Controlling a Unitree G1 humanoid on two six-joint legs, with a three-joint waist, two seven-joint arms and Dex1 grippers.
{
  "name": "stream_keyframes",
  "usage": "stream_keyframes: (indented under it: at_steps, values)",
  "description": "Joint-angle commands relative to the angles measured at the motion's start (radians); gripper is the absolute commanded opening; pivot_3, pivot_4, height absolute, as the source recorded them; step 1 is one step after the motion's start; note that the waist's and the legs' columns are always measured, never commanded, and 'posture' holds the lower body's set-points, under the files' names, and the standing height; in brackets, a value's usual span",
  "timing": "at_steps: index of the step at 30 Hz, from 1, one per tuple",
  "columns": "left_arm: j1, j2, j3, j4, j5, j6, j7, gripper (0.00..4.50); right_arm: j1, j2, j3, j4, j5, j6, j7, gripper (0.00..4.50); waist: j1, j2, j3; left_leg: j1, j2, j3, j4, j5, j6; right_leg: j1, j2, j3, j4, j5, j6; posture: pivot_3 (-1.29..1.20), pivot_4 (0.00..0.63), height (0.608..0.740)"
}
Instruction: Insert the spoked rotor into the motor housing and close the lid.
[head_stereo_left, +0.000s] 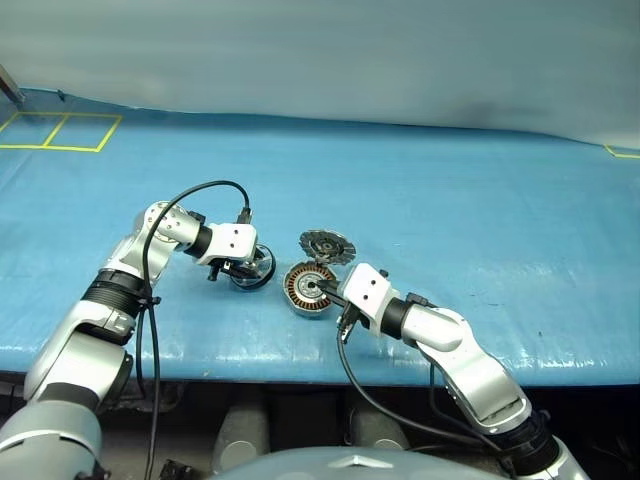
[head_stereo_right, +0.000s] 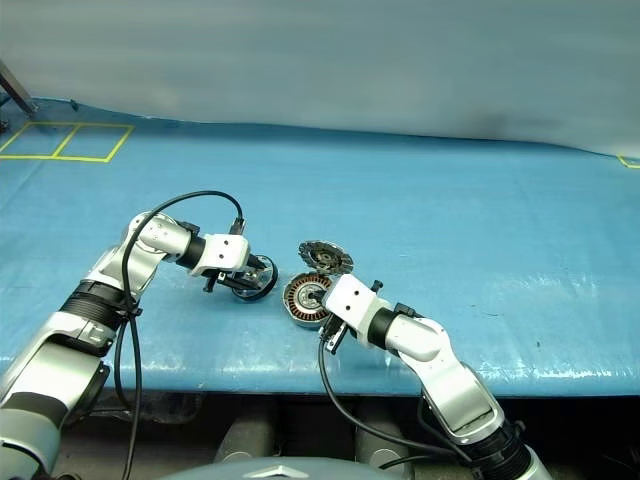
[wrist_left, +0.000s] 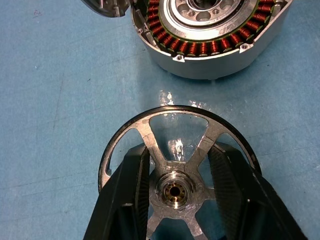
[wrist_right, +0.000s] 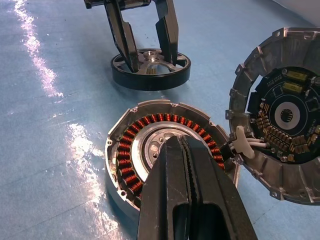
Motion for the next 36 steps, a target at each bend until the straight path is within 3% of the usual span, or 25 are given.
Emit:
stream_keyframes:
  at_steps: [1,15,24,36]
  values:
    - [0.016,0.005,-0.003,0.014,0.017,0.000,0.007,1.52,-0.007,0.002,-0.026,-0.016,0.003,-0.015,-0.005,0.00,0.000,0.000,0.000,0.000,0.000,0.000,0.000,0.000,0.000,0.000,0.000,0.000,0.000,0.000,0.000,0.00,0.150,0.740]
    - [0.039,0.025,0.109,-0.162,-0.189,0.140,-0.087,1.52,0.032,-0.018,-0.120,0.027,0.056,-0.033,0.018,0.00,0.000,0.000,0.000,-0.002,0.000,0.000,0.000,0.000,0.000,-0.002,0.000,0.000,0.000,0.000,0.000,0.00,0.150,0.740]
    - [0.016,0.029,0.119,-0.219,-0.229,0.184,-0.114,1.52,0.071,-0.033,-0.151,0.030,0.054,-0.026,0.005,0.00,-0.002,0.000,0.000,-0.002,0.001,0.000,0.000,0.000,0.000,-0.002,0.001,0.001,0.000,0.000,0.000,0.00,0.150,0.740]
    - [-0.035,-0.036,0.104,-0.256,-0.288,0.238,-0.160,1.52,0.118,-0.039,-0.166,0.014,0.045,-0.020,-0.020,0.00,-0.001,0.000,0.001,-0.002,0.001,0.000,0.000,0.000,0.000,-0.002,0.002,0.002,0.000,0.000,0.000,0.00,0.150,0.740]
